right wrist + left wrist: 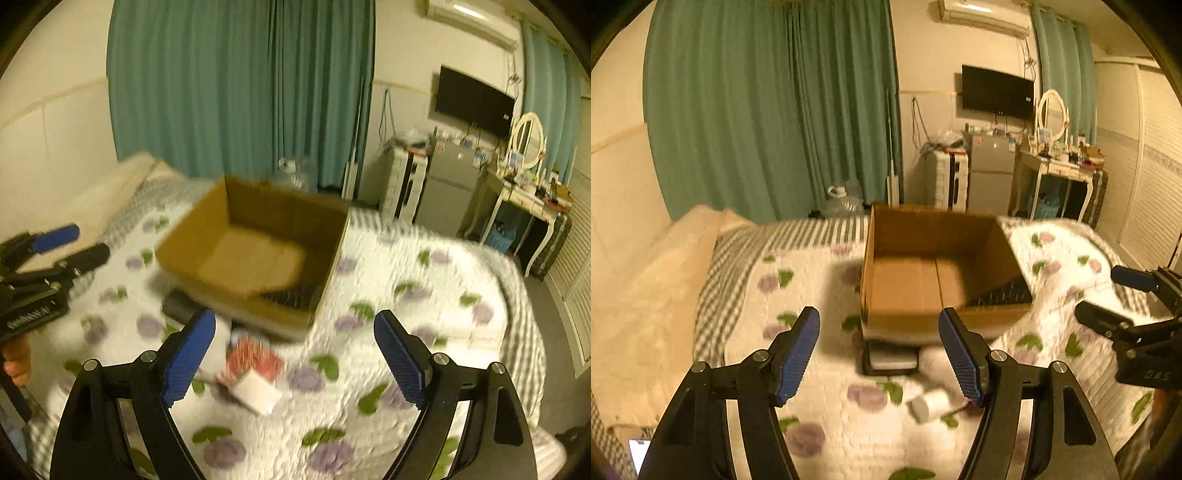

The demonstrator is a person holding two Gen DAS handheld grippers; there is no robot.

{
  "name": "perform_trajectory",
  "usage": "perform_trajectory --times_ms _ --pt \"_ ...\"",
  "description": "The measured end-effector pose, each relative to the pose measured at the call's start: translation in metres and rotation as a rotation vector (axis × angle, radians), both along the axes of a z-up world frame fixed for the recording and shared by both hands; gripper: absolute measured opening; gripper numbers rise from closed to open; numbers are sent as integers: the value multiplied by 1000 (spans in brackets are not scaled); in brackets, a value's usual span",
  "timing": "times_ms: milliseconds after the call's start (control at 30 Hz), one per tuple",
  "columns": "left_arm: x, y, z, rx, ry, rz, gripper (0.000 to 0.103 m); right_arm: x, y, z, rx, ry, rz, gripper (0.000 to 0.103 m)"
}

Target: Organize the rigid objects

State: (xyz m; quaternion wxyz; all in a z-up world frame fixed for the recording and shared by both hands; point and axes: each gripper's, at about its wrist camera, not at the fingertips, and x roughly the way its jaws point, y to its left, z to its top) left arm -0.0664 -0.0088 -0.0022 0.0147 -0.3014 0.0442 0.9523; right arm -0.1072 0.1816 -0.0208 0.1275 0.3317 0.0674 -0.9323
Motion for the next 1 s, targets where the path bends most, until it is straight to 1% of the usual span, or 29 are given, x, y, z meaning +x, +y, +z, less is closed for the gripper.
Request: perform_trajectory --times_ms 133,200,267,367,467,600,767,833,900,1000 --pt "1 -2 -33 20 -46 11 70 0 -14 -45 64 -79 41 88" --pt "-2 -2 -52 4 -84 2 70 -1 -24 -69 124 -114 77 88" --pt "-1 -3 -69 -3 -120 0 70 -3 -32 -89 163 -149 113 88" --pt "-6 -5 -83 20 -163 -14 70 -6 -41 -114 207 -195 170 88" --pt "-8 -5 -90 27 -185 -31 70 -11 -46 -127 227 -231 199 88" --pt "-12 -4 -96 42 -217 -42 70 -21 -47 -138 236 -272 200 88" --pt "-16 -3 -103 29 -251 -32 70 -35 -43 -146 235 -299 188 88" --pt "-15 -3 -104 35 -254 -41 70 -35 -44 -147 226 -306 196 84" --pt "-15 -2 -104 37 -257 -48 70 -36 -42 -147 208 -316 208 60" --pt "-15 -1 -103 40 -269 -54 70 -32 -38 -142 186 -316 219 54"
